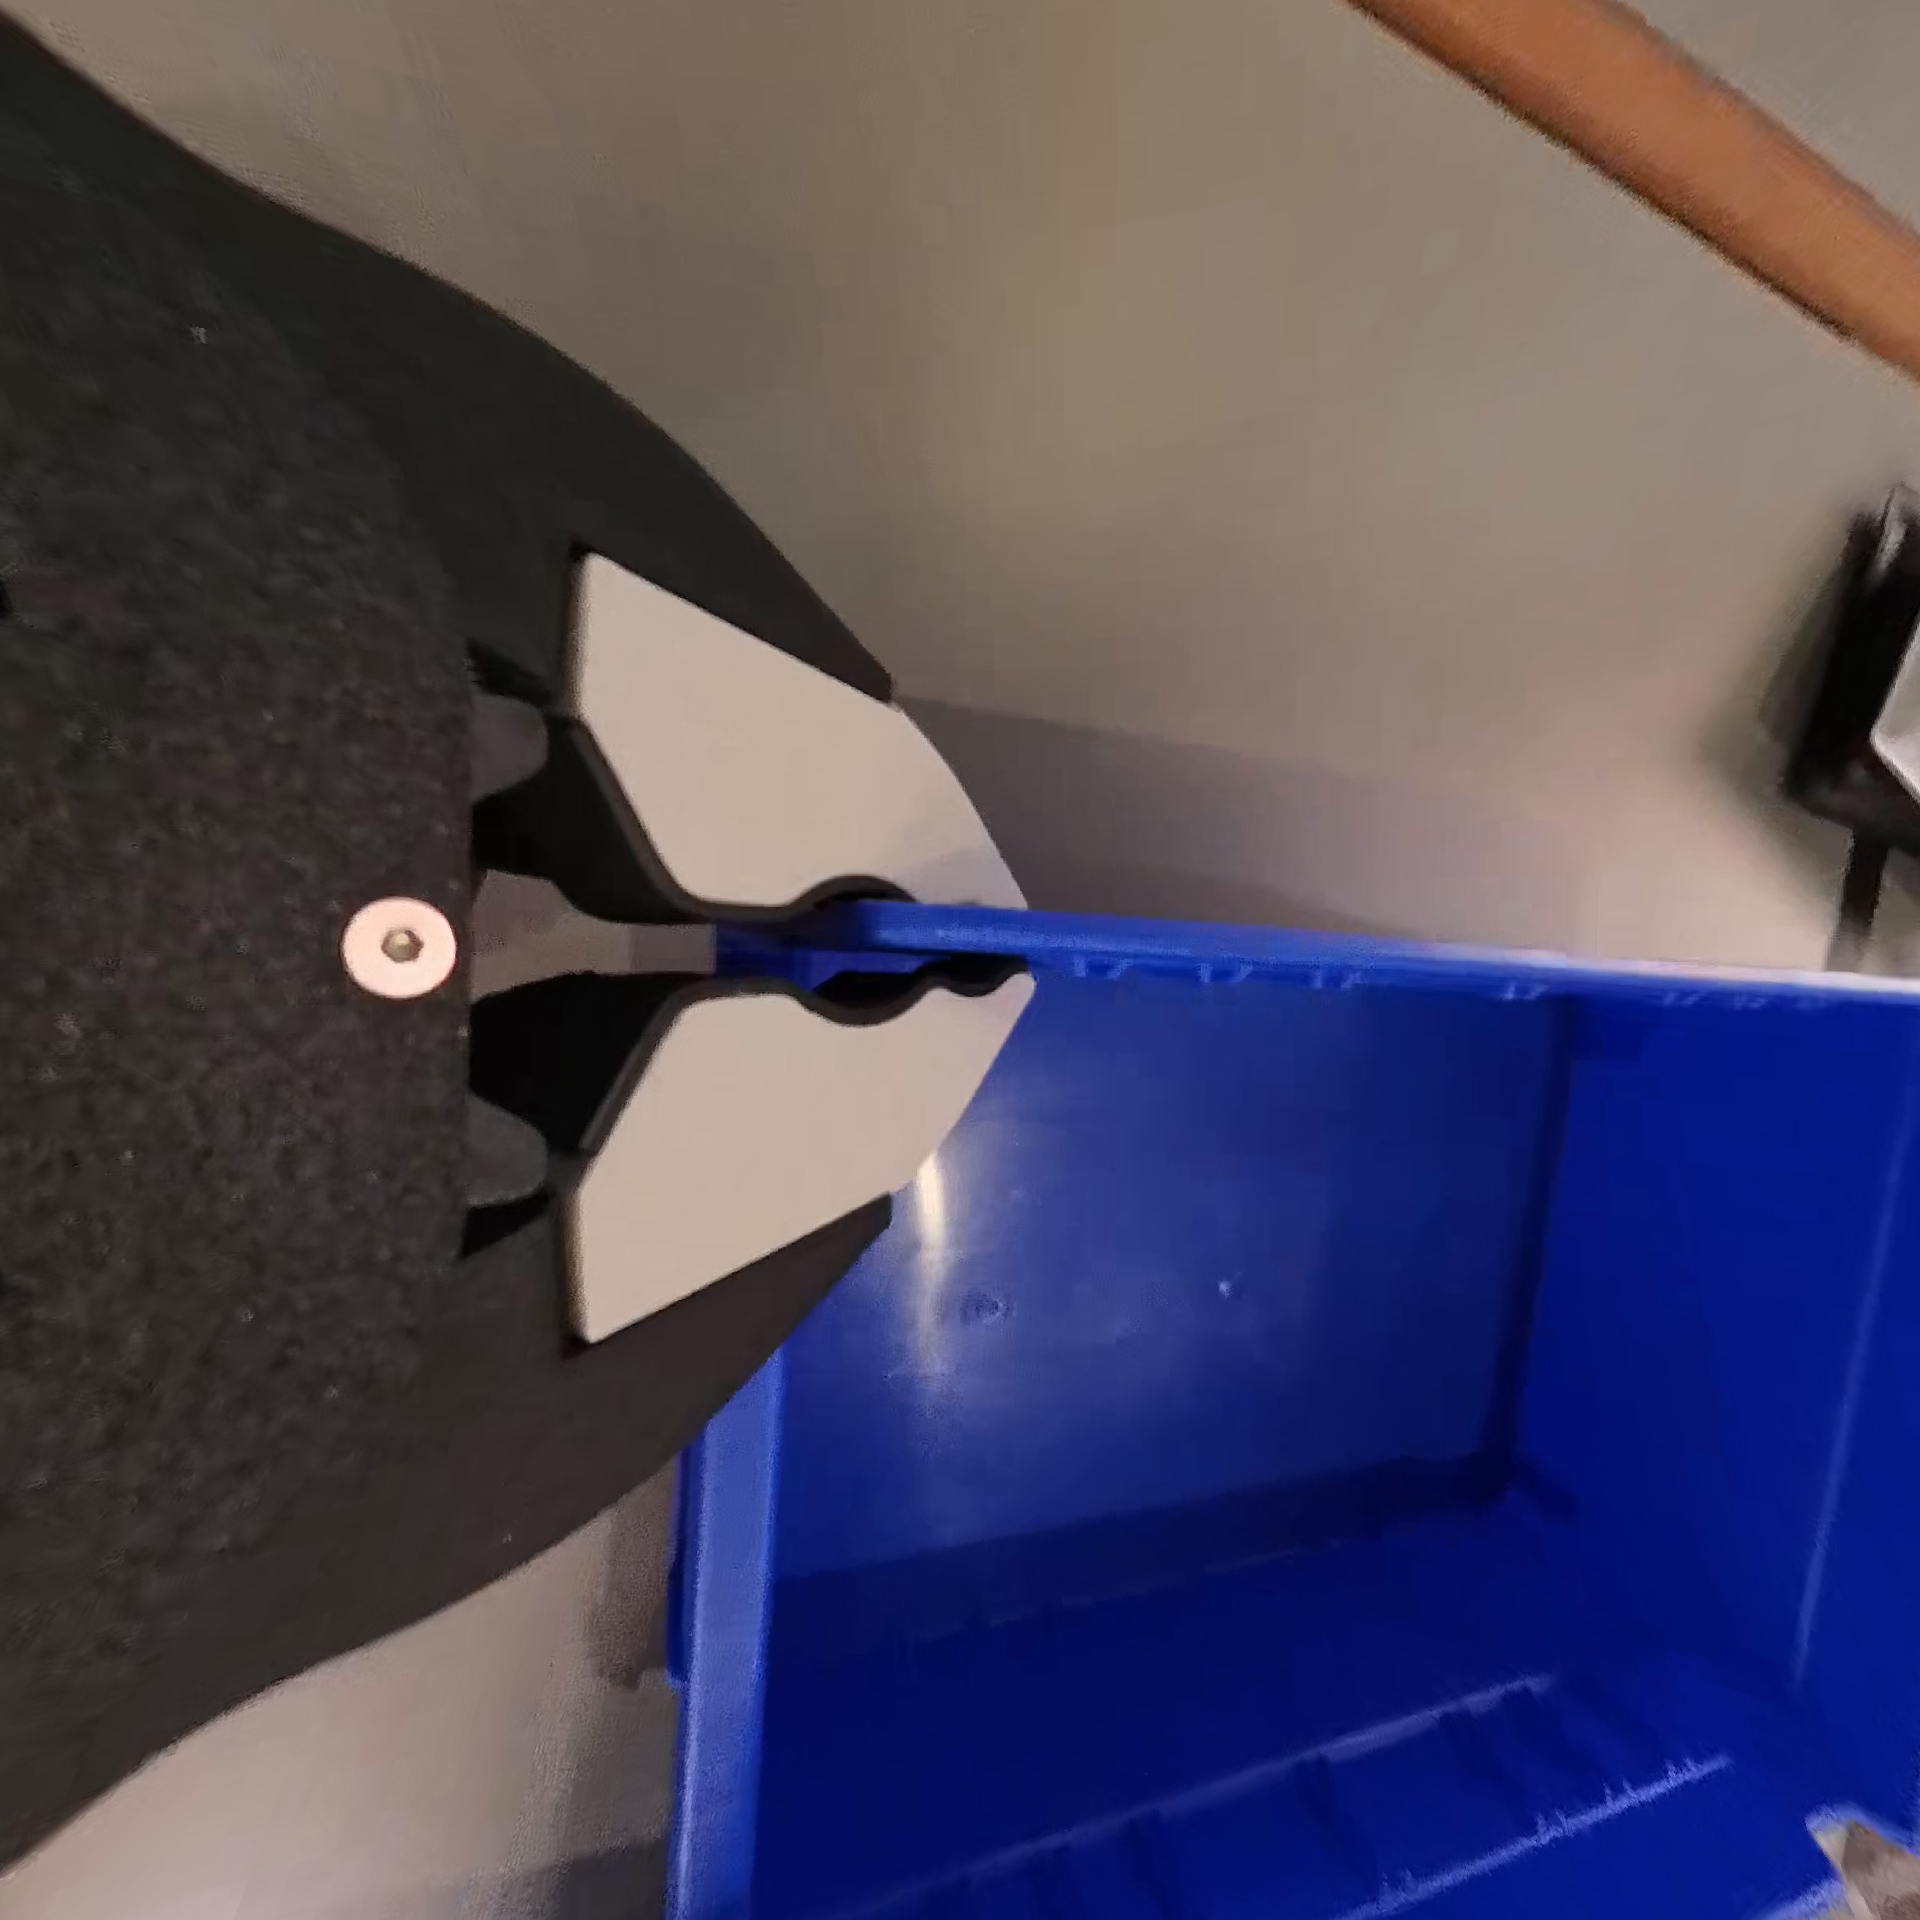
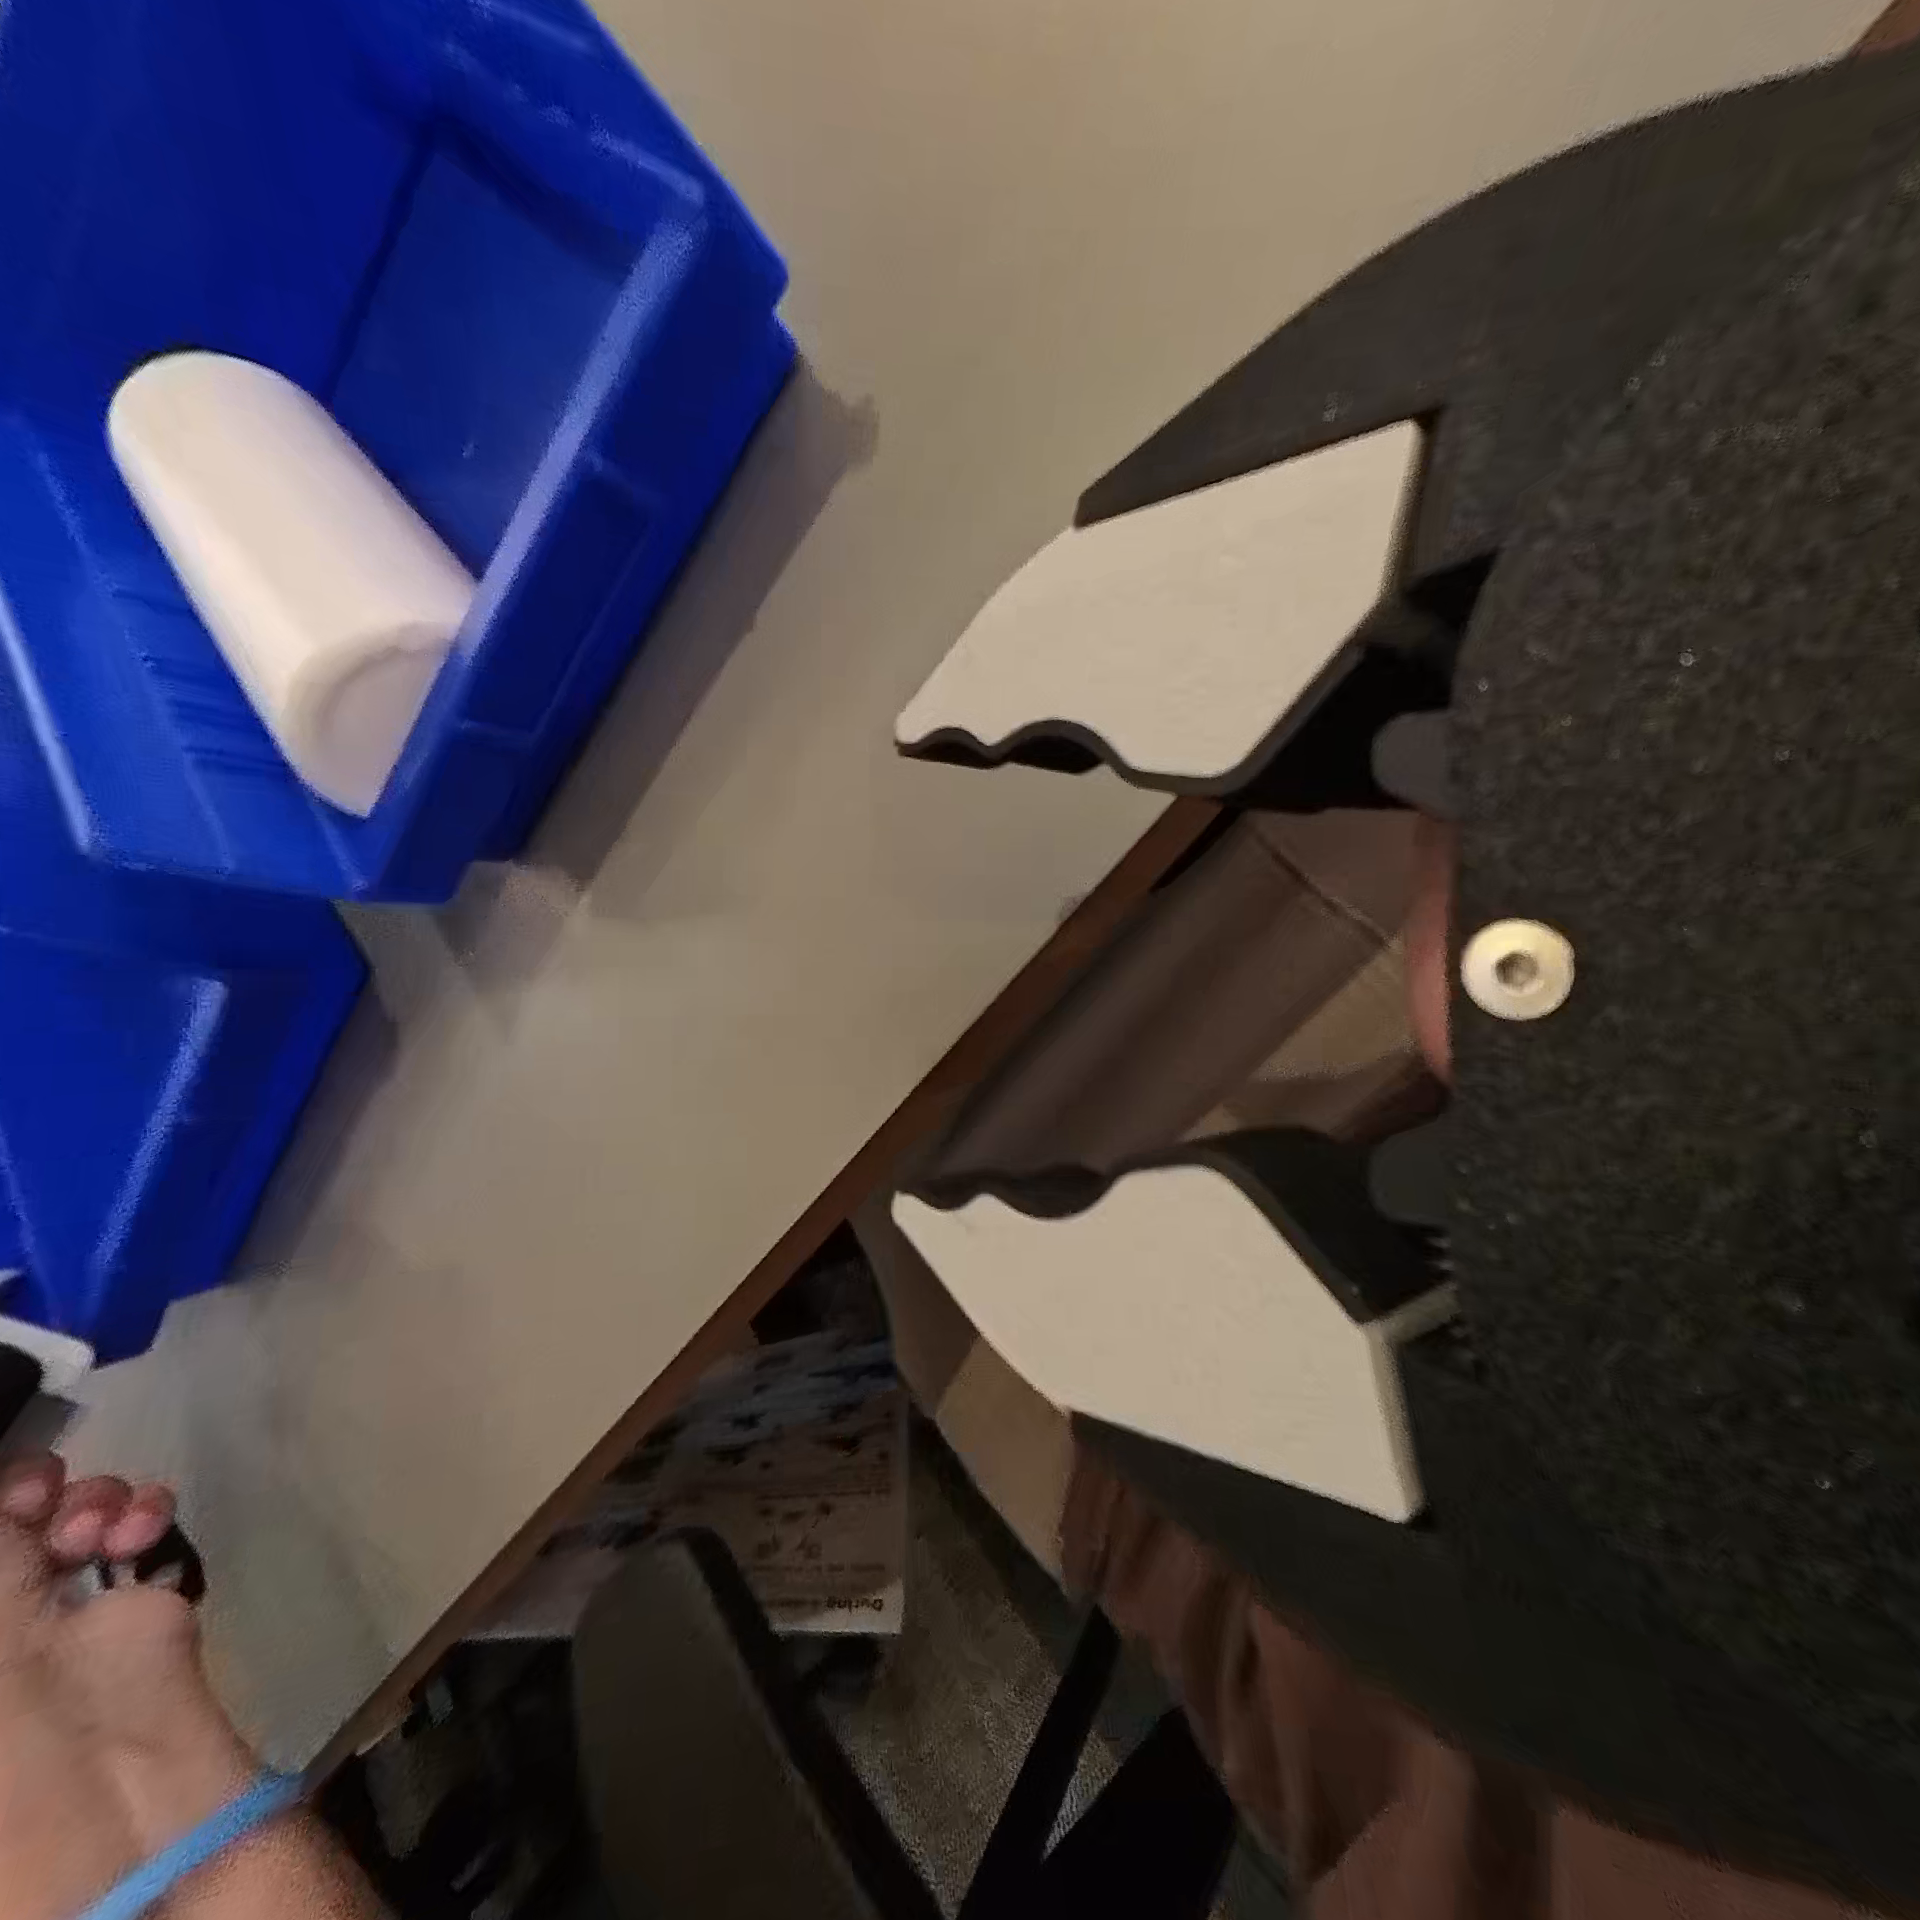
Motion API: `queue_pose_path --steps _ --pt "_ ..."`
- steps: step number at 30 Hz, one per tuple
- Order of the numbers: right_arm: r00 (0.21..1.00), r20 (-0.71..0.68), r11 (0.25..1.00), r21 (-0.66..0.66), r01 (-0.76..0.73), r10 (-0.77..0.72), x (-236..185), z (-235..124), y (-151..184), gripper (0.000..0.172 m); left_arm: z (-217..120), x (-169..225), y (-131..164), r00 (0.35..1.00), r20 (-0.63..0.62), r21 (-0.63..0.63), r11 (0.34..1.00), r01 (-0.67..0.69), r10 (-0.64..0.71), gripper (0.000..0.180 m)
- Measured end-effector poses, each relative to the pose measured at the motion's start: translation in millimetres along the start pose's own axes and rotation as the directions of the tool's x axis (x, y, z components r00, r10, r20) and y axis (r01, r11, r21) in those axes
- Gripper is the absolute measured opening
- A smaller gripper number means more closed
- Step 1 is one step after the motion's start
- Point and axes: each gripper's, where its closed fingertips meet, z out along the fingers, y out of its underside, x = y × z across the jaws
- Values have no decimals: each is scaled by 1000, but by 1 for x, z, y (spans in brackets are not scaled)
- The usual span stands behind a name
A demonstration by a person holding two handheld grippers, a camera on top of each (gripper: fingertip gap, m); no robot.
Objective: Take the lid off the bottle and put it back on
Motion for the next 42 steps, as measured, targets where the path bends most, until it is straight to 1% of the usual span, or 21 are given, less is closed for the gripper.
queue_pose_path --steps 2,4,7,10,14,16,17,18,19,20,21,22,23,24,27,29,31,34,36,38,42 --pt "1000 2 1000 9 -9 9 -8 8 -11 73 -21 -3 16 998 52 7 1000 24 -24 2" --pt "999 -5 999 6 -33 33 -14 19 -21 73 -44 -3 34 997 80 31 999 17 -20 2" --pt "997 -6 996 42 -79 80 -30 42 -45 71 -77 0 60 996 80 37 999 29 -31 3" --pt "995 -23 994 45 -96 97 -50 75 -69 70 -106 2 82 996 80 59 998 31 -36 3" --pt "986 25 986 10 -168 168 -78 112 -89 70 -126 -1 98 996 91 83 996 15 -22 2" --pt "980 -4 980 -1 -199 199 -79 125 -92 66 -133 3 103 997 71 92 995 29 -36 3" --pt "978 -46 979 -15 -205 204 -74 132 -91 64 -136 5 106 997 68 94 995 24 -31 3" --pt "973 -104 977 -30 -210 206 -67 137 -88 60 -139 7 108 998 65 95 995 19 -26 3" --pt "968 -137 975 -44 -218 210 -63 141 -84 50 -141 10 110 998 59 98 995 17 -22 3" --pt "970 -130 974 -60 -217 208 -64 146 -81 39 -143 12 112 998 53 102 995 16 -22 4" --pt "970 -126 974 -74 -216 206 -65 149 -77 23 -145 13 114 998 53 104 994 17 -22 4" --pt "968 -156 976 -63 -207 196 -60 148 -76 10 -147 13 114 998 54 107 994 18 -24 4" --pt "969 -148 976 -57 -208 198 -59 147 -76 6 -148 13 115 998 46 112 993 25 -31 4" --pt "971 -138 978 -52 -202 194 -59 146 -76 6 -149 13 114 999 32 119 992 35 -40 4" --pt "975 -156 985 -37 -167 159 -59 138 -80 5 -158 17 110 999 23 149 988 41 -45 4" --pt "976 -158 989 4 -149 148 -58 131 -89 5 -169 20 101 999 21 199 979 33 -38 4" --pt "978 -168 992 68 -111 121 -55 119 -105 5 -182 26 88 999 26 254 967 15 -22 4" --pt "976 -194 985 158 -68 98 -43 94 -131 5 -201 46 58 1000 2 324 946 -11 11 4" --pt "969 -220 973 223 -62 112 -26 72 -147 5 -208 70 36 999 -31 360 933 -31 45 4" --pt "955 -267 961 272 -56 131 0 49 -159 5 -210 103 14 994 -67 386 921 -56 89 3" --pt "906 -358 933 347 -94 224 73 -2 -163 5 -199 194 -19 970 -157 397 912 -107 183 3"
